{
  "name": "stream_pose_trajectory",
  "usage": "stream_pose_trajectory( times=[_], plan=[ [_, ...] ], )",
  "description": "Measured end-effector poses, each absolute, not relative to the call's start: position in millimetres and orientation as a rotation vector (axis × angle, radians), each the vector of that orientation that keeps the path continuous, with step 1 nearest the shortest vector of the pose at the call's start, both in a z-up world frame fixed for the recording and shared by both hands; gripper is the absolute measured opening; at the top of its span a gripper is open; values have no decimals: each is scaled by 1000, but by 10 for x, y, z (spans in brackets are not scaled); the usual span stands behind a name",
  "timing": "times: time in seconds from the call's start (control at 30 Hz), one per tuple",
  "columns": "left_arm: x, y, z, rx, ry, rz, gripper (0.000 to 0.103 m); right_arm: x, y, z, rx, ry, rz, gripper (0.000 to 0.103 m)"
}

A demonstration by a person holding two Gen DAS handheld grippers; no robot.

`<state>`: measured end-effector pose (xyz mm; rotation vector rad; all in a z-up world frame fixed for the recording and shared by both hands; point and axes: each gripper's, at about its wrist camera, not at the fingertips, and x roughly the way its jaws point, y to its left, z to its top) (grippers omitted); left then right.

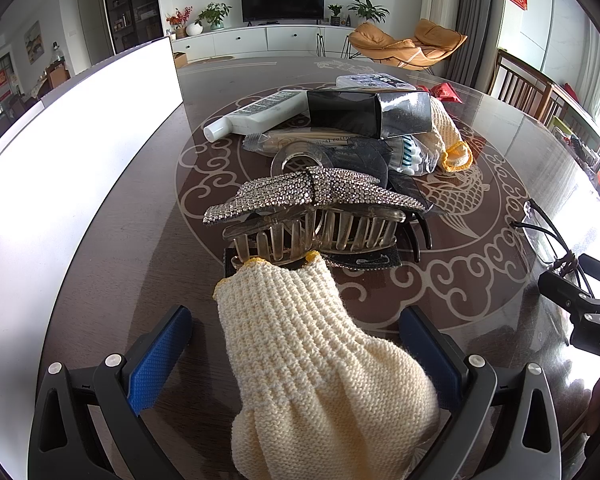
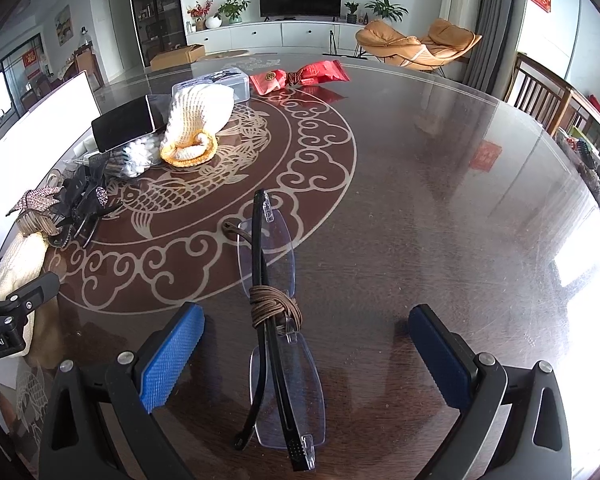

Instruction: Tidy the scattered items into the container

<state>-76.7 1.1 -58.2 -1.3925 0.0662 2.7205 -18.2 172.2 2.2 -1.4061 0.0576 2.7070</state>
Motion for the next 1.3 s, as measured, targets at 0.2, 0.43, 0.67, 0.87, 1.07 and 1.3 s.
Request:
stream_pose_trajectory(
  times=[0.2,0.43,0.67,0.87,1.07,1.3],
  plan=[
    [-768,11,-582,-1393,66,2720,103,-178,1725,19,-1404,59,2705,102],
    [-767,11,-582,-1392,66,2720,103,-180,1725,16,-1404,59,2705,102],
    [-782,-69,-555,-1481,136,2577,103,-179,1725,17,-1403,59,2705,102],
    [-641,-296,-545,-1603,88,2592,103,-187,1728,13,-1406,55,2709,102],
    [-599,-234,-543,-1568,111,2586,102,-180,1740,14,-1415,58,2721,103],
    [-581,-185,-414,-1485,114,2546,41,-170,1716,41,-1431,-9,2790,87]
  ],
)
